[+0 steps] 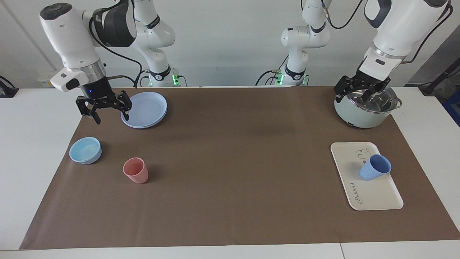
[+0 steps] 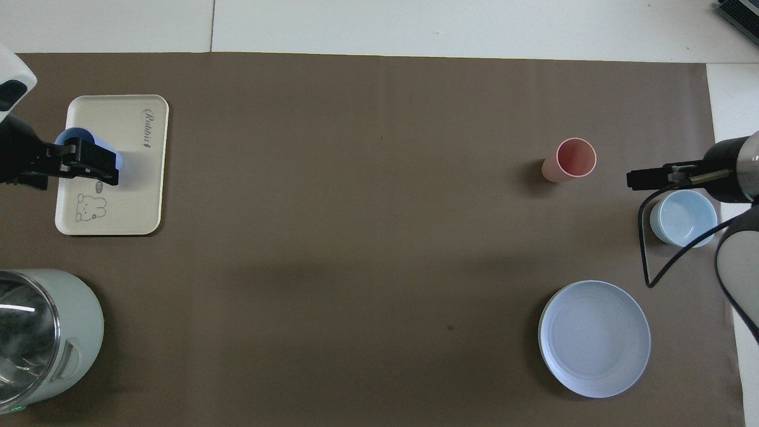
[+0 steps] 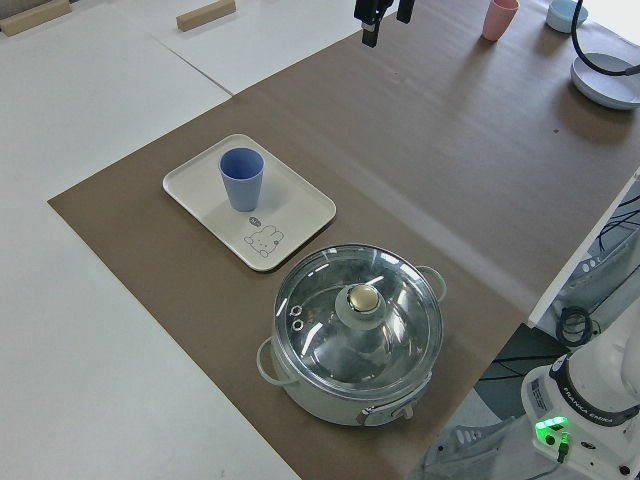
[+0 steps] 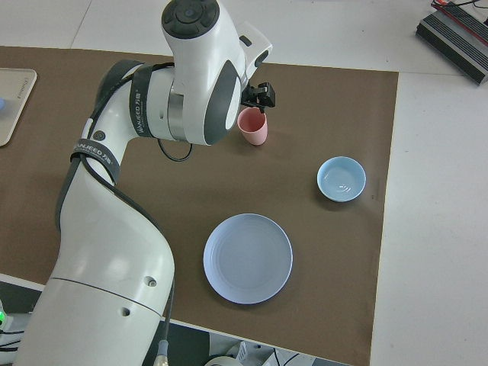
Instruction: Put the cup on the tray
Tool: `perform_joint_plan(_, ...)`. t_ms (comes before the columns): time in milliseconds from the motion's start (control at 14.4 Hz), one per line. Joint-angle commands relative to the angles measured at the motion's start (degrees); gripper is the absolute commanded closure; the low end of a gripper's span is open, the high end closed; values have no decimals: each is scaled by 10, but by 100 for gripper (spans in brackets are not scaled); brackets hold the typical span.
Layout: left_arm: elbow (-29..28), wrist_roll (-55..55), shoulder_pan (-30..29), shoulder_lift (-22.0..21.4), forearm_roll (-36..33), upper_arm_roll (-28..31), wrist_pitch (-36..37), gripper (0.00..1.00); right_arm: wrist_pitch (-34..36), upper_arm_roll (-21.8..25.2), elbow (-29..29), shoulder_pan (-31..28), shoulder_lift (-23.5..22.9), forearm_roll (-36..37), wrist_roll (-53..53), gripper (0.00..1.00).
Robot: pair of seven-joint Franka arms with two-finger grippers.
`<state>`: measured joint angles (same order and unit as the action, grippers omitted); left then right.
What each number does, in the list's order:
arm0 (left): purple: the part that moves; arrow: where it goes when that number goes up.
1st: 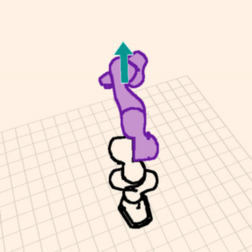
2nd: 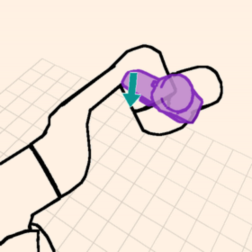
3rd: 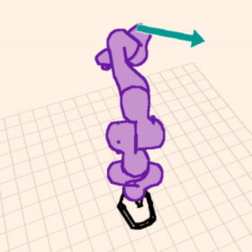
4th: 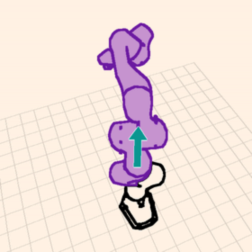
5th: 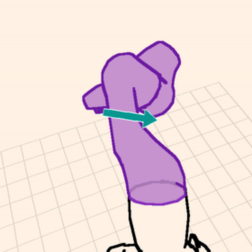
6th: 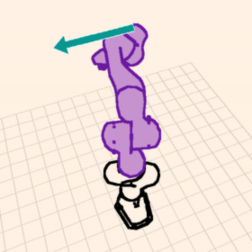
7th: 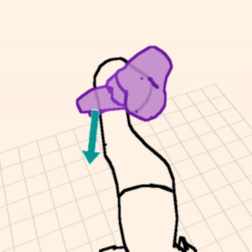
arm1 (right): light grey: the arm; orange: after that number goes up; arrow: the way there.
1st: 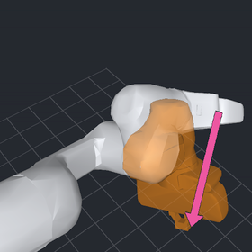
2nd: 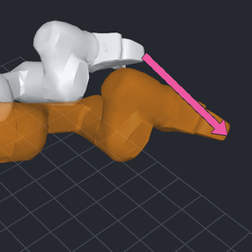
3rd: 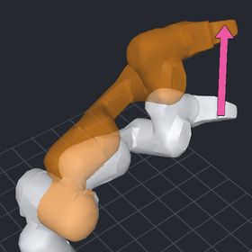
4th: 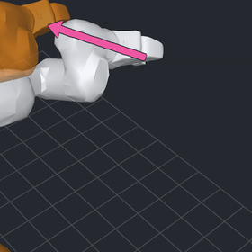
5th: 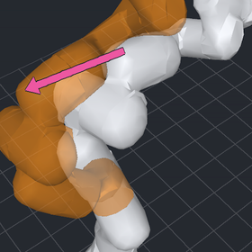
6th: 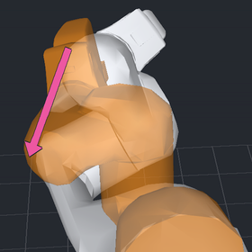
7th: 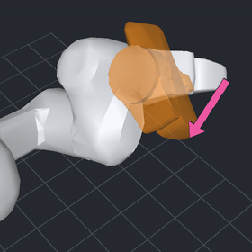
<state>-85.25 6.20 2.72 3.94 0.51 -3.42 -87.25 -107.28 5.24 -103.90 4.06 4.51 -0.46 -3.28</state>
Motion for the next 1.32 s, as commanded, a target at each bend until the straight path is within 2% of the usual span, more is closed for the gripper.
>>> perform_joint_plan(0,-57,-5,19,-29,4,11,-33,0,112,-5,72,1,-12,17,73,0)
perform_joint_plan(348,-21,-7,26,-3,-24,10,-14,0,202,-5,129,-1,-16,5,77,0)
perform_joint_plan(487,-3,-7,26,4,-18,11,1,0,199,-8,127,1,-17,13,77,0)
perform_joint_plan(765,-12,-5,22,0,-19,11,-5,0,196,-8,121,-1,-16,15,57,0)
perform_joint_plan(974,-8,-1,22,0,-19,11,-6,0,231,-8,135,0,-20,10,57,0)
perform_joint_plan(1252,-11,-3,16,-5,-18,11,-8,0,219,-8,130,0,-19,18,53,0)
